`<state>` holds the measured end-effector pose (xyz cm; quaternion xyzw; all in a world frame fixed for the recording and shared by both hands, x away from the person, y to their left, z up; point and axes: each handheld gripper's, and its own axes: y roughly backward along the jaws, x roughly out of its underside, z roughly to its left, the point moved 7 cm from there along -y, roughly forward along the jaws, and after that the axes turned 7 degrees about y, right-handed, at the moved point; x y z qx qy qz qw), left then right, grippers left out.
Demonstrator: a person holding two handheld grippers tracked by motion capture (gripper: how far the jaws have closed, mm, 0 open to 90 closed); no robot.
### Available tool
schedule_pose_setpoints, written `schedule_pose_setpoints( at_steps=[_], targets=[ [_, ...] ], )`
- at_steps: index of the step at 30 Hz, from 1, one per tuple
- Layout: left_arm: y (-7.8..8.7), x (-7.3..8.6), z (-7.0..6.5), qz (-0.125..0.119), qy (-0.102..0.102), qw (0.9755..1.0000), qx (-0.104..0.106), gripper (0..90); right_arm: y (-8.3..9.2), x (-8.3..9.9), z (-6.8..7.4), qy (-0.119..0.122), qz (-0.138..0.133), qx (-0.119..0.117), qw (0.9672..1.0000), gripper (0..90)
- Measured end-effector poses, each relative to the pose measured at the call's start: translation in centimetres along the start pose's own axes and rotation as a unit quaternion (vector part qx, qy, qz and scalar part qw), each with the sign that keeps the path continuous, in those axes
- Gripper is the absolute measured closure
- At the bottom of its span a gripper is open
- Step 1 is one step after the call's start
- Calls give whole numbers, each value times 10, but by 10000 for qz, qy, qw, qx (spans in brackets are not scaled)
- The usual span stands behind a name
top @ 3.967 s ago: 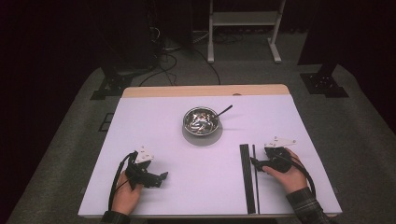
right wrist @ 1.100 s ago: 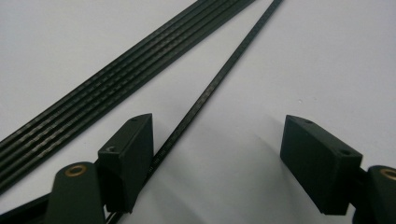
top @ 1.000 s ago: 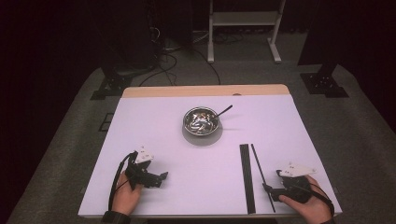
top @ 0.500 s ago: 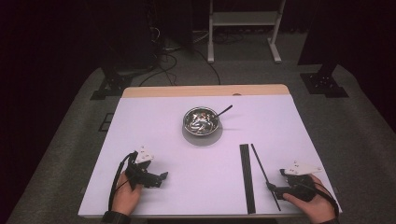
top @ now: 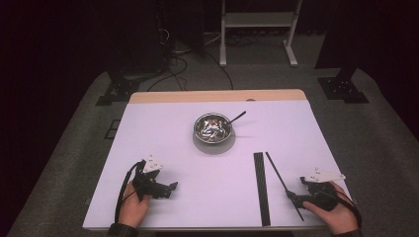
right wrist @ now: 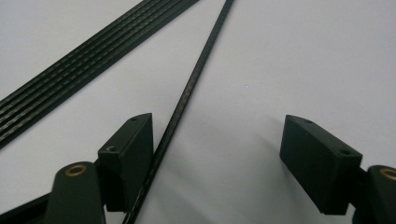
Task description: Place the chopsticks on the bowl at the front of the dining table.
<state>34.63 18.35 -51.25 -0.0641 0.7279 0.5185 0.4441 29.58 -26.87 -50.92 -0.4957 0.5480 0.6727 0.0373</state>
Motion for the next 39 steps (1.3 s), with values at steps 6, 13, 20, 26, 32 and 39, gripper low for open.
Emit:
schedule_pose_setpoints(
  at_steps=[6, 13, 20, 26, 32, 39],
  targets=[
    [0, 0, 0, -1, 2, 10000, 0, 0, 1, 1, -6, -84, 14, 21, 10000, 263],
    [0, 0, 0, -1, 1, 10000, 2, 0, 1, 1, -13, -130, 14, 67, 9999, 267],
    [0, 0, 0, -1, 3, 10000, 3, 0, -1, 0, -18, -174, 12, 91, 9998, 269],
    [0, 0, 0, -1, 3, 10000, 3, 0, -1, 0, -24, -215, 3, 108, 9997, 275],
    [0, 0, 0, 0, 3, 10000, 3, 0, -2, 0, -29, -243, -5, 131, 9996, 279],
    [0, 0, 0, -1, 3, 10000, 3, 0, -2, 1, -36, -309, 3, 157, 9994, 286]
  ],
)
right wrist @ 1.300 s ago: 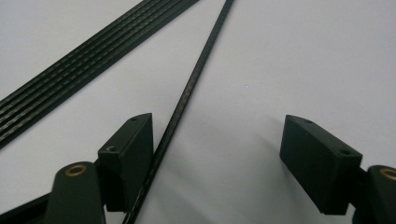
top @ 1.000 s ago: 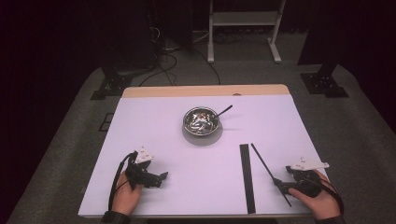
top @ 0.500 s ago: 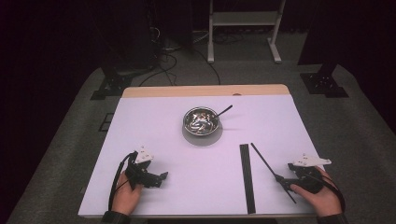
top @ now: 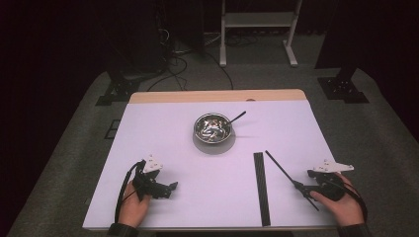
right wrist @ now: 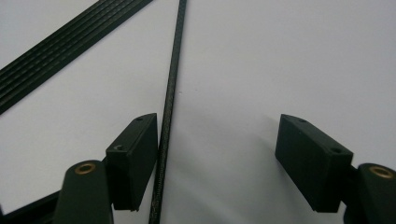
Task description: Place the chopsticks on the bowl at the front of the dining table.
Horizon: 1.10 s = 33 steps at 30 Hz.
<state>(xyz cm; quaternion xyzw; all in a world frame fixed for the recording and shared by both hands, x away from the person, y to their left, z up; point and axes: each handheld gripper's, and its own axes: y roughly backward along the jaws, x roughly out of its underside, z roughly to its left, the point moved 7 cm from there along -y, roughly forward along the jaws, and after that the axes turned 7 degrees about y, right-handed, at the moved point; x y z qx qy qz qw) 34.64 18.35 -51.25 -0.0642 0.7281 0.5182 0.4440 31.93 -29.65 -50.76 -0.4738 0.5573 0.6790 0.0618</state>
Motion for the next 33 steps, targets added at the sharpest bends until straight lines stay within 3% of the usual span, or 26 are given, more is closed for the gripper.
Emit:
schedule_pose_setpoints(
  at_steps=[17, 33],
  targets=[
    [0, 0, 0, 0, -1, 10000, 0, 0, -1, -4, -15, -38, -74, -18, 10000, 290],
    [0, 0, 0, 1, -2, 10000, -1, 0, -1, -13, -12, -13, -175, -151, 9997, 301]
  ],
)
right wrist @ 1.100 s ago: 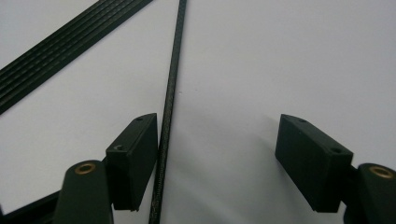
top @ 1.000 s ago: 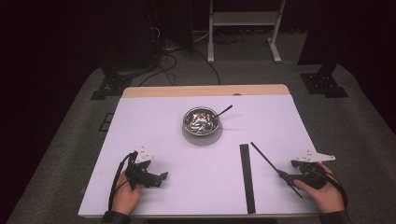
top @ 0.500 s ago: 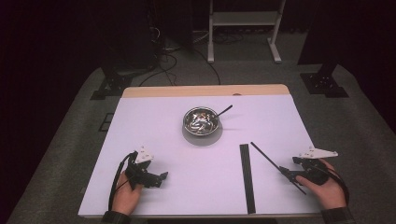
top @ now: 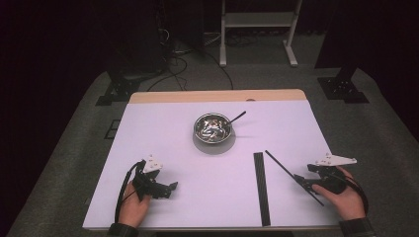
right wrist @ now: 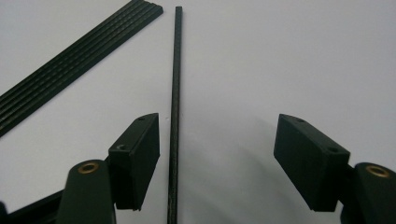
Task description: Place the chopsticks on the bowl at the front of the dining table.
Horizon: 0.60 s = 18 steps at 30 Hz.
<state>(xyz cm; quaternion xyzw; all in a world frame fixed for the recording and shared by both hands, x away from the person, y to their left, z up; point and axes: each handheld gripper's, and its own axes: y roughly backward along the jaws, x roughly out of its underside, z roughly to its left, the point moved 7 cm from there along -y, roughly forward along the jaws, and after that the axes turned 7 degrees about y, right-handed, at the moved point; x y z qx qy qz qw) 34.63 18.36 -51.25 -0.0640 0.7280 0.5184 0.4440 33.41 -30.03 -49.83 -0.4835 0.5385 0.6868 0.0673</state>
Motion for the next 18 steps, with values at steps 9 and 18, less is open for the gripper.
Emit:
schedule_pose_setpoints(
  at_steps=[9, 18],
  targets=[
    [0, 0, 0, -1, 0, 10000, 1, 0, -6, -7, 4, 105, 12, -86, 9999, 320],
    [0, 0, 0, -1, 1, 10000, 0, 0, -12, -14, 8, 178, -16, -170, 9997, 330]
  ],
)
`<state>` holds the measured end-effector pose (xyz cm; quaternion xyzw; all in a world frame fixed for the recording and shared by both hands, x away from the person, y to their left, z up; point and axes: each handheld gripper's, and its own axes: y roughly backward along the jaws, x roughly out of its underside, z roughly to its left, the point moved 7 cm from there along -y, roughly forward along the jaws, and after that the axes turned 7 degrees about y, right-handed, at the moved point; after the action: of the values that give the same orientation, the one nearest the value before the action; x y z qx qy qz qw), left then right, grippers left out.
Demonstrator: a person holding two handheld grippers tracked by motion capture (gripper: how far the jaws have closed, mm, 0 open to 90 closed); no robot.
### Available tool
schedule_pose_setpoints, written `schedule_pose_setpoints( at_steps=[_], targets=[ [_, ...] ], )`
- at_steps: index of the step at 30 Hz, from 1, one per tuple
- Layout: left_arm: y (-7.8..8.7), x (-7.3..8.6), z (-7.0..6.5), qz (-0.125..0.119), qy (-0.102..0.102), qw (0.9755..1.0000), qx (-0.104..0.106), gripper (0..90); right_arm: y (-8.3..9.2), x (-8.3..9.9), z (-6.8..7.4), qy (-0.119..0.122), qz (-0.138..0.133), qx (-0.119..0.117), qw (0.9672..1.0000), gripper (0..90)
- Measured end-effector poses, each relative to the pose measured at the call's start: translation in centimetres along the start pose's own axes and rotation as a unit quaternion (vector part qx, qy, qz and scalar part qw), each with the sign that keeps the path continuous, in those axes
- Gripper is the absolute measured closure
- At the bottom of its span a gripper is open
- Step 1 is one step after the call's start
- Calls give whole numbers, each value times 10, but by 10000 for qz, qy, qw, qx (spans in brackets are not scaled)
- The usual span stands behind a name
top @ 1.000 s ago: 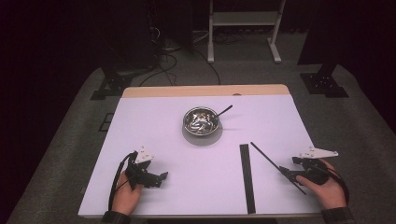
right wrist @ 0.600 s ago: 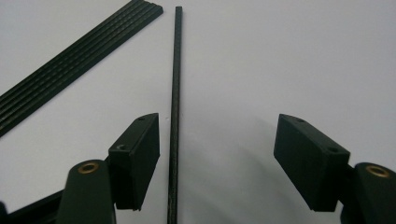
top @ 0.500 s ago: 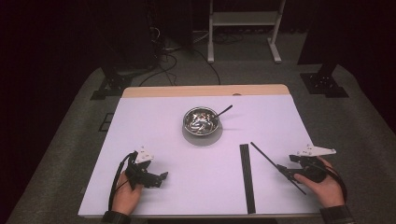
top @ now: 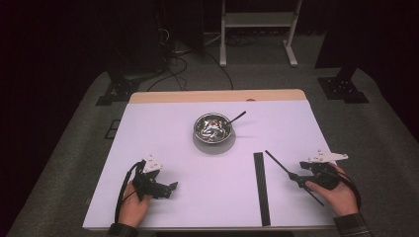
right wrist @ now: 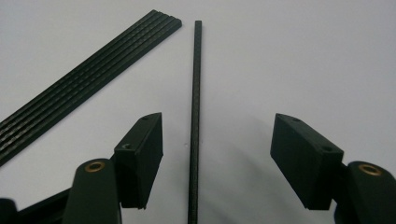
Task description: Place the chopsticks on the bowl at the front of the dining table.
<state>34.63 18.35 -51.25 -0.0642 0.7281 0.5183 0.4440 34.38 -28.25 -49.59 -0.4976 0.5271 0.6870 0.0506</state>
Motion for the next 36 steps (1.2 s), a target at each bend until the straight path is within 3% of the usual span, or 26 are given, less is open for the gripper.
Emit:
schedule_pose_setpoints(
  at_steps=[13, 21, 36],
  targets=[
    [0, 0, 0, 0, 0, 10000, 0, 0, -10, -4, 4, 1, 75, -53, 10000, 362],
    [0, 0, 0, 1, -2, 10000, -1, 0, -13, 0, 5, 26, 170, -60, 9998, 442],
    [0, 0, 0, 1, -5, 10000, -4, 0, -14, 3, 8, 76, 106, 118, 9998, 473]
  ],
)
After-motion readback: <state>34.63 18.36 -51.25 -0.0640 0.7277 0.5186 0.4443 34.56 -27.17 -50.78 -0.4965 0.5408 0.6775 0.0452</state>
